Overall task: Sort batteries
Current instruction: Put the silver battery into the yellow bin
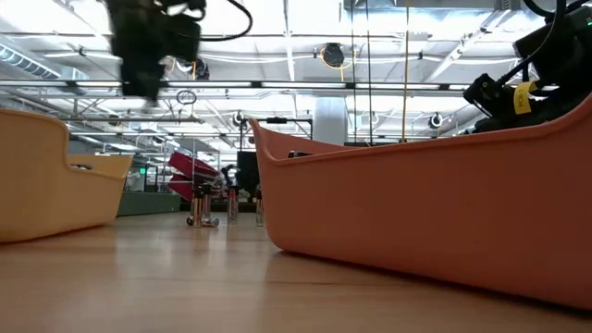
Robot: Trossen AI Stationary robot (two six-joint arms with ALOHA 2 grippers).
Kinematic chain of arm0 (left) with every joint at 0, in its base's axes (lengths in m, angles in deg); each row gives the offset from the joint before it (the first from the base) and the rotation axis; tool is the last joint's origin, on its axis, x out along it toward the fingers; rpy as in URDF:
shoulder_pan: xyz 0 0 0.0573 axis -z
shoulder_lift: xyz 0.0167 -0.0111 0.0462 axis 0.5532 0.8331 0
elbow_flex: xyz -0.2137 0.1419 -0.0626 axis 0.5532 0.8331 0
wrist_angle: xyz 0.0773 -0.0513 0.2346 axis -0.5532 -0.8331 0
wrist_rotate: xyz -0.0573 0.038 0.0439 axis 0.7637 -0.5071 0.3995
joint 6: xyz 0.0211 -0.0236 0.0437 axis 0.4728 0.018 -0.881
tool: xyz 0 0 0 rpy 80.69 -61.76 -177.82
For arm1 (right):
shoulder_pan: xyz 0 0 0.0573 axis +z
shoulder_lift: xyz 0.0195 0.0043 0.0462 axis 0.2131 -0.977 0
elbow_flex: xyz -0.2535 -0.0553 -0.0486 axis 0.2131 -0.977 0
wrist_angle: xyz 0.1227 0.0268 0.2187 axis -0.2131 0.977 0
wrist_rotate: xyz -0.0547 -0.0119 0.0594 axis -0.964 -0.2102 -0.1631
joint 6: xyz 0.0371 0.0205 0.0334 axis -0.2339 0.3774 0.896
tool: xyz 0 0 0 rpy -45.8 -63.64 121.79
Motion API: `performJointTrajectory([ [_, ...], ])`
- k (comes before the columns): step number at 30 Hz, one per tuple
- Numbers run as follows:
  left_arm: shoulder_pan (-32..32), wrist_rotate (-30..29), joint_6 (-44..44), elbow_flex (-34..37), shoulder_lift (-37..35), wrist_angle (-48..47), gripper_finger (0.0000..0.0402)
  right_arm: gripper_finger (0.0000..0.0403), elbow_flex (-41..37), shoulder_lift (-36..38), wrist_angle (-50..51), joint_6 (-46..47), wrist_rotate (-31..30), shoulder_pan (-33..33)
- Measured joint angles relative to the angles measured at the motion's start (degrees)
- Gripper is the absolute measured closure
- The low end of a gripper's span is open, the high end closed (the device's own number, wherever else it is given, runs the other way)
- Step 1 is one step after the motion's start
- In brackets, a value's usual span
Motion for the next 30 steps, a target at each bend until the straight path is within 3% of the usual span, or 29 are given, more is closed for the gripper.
performJointTrajectory([
  [6,13.02,-2.2,11.27,0.04,0.52,-0.56,0.0367,0.0313,0.0,0.0,-0.89,0.02,0.22,0.02],
  [11,18.08,-2.66,16.51,0.04,3.45,-0.27,0.0367,0.0313,0.0,0.0,-2.49,-0.66,1.68,0.04],
  [17,20.18,-2.7,18.28,0.07,6.53,-0.86,0.0361,0.0313,0.02,0.0,-2.67,-0.66,2.86,0.04],
  [22,20.18,-6.33,18.18,0.23,11.1,-2.46,0.0359,0.0313,0.02,0.0,-2.73,-0.66,3.13,0.07],
  [30,20.17,-3.47,16.92,6.79,16.88,-0.52,0.0358,0.0313,0.02,0.0,-2.58,-0.86,3.13,0.06],
])
